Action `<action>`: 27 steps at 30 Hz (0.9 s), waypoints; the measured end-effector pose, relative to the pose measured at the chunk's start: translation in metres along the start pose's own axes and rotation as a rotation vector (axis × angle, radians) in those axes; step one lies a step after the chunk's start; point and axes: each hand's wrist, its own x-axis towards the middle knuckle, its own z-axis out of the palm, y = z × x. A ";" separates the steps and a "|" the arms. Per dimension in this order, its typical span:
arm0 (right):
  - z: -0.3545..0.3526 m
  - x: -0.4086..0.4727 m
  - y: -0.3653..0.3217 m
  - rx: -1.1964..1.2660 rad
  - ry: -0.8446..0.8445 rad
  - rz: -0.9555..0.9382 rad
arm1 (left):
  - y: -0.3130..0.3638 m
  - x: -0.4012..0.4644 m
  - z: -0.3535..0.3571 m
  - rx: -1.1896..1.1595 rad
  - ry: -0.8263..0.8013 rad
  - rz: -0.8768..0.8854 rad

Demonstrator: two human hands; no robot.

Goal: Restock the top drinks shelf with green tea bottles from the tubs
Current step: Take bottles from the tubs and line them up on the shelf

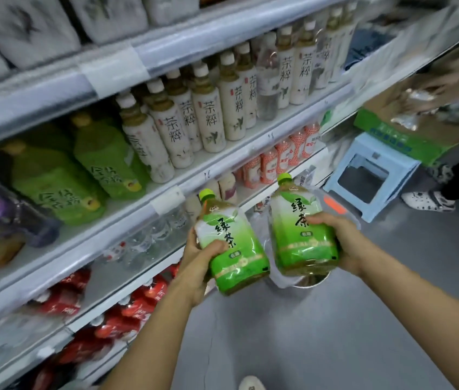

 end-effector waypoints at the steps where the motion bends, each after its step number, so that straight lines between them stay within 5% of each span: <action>1: 0.008 -0.011 -0.003 0.044 -0.006 -0.008 | 0.006 -0.012 -0.003 -0.047 -0.013 -0.004; 6: 0.045 -0.072 -0.006 0.120 -0.088 -0.065 | 0.025 -0.070 -0.012 -0.144 -0.058 -0.021; 27: 0.193 -0.338 0.077 -0.088 -0.409 -0.421 | 0.082 -0.397 -0.177 -0.012 0.209 0.517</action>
